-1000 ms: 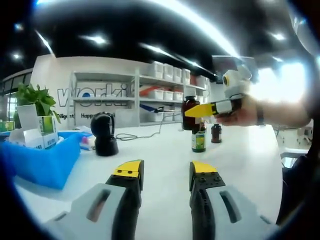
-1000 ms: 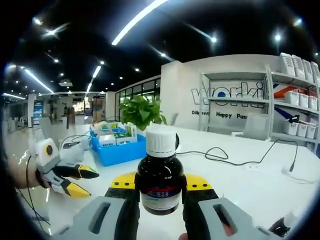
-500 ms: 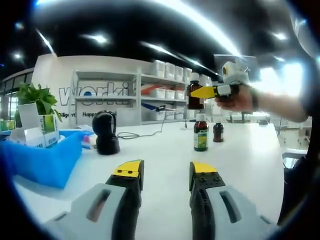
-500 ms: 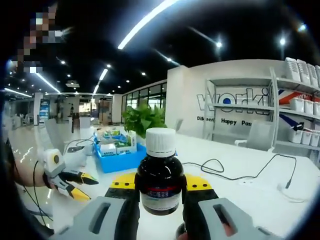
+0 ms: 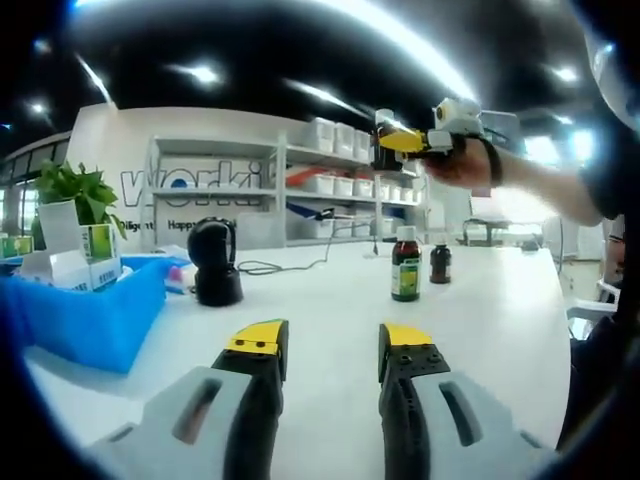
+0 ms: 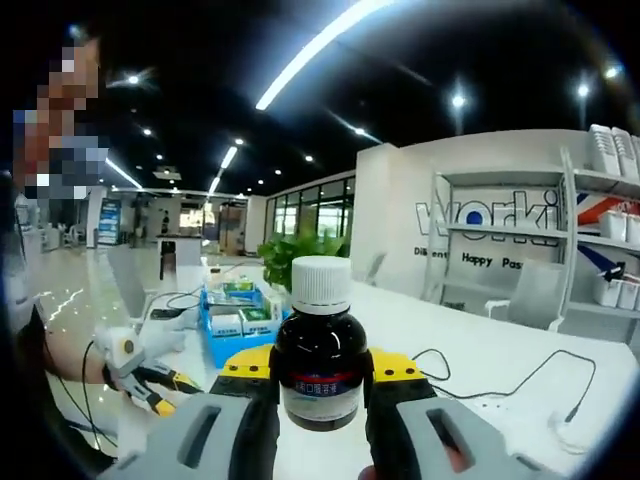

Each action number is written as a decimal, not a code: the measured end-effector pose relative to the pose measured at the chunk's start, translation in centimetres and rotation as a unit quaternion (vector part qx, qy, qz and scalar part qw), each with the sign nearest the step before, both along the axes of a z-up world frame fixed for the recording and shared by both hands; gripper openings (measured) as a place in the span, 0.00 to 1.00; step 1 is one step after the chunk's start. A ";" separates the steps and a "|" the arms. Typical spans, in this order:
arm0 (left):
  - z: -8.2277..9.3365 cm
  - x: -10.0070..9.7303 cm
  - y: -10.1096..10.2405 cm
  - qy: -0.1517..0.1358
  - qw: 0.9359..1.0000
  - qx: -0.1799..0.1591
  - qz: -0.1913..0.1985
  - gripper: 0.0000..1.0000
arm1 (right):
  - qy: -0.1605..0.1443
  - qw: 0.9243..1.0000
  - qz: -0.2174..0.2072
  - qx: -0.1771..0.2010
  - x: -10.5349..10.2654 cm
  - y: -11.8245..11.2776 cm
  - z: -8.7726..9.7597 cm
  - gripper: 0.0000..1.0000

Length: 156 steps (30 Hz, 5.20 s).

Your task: Rotate the medicine bottle to make it face forward pick up the medicine bottle inspect the drug traceability code place the medicine on the table

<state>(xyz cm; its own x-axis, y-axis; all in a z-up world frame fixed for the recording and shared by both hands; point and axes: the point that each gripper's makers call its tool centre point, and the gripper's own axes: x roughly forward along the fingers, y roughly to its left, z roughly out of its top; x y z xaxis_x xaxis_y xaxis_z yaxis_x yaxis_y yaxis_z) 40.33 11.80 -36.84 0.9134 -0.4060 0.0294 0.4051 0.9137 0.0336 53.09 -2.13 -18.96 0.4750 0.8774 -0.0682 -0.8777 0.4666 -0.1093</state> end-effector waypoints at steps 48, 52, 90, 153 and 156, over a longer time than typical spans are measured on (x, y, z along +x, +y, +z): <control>0.1 0.0 0.1 -0.001 1.000 -0.001 0.001 0.27 | 0.026 0.995 0.079 -0.053 9.5 10.9 -2.5 0.28; 0.1 0.0 0.0 -0.001 1.000 -0.001 0.000 0.27 | 0.037 0.994 0.081 -0.057 10.1 11.1 -3.9 0.28; -0.2 0.2 0.2 0.004 1.000 0.000 0.005 0.27 | 0.044 0.988 0.120 -0.086 10.9 12.6 -11.8 0.28; -0.3 0.4 0.5 0.010 1.000 0.007 0.018 0.26 | 0.058 0.990 0.126 -0.027 7.5 11.2 -5.1 0.28; -0.3 0.4 0.5 0.009 1.000 0.008 0.017 0.26 | 0.042 0.992 0.115 -0.024 6.7 11.3 -3.6 0.28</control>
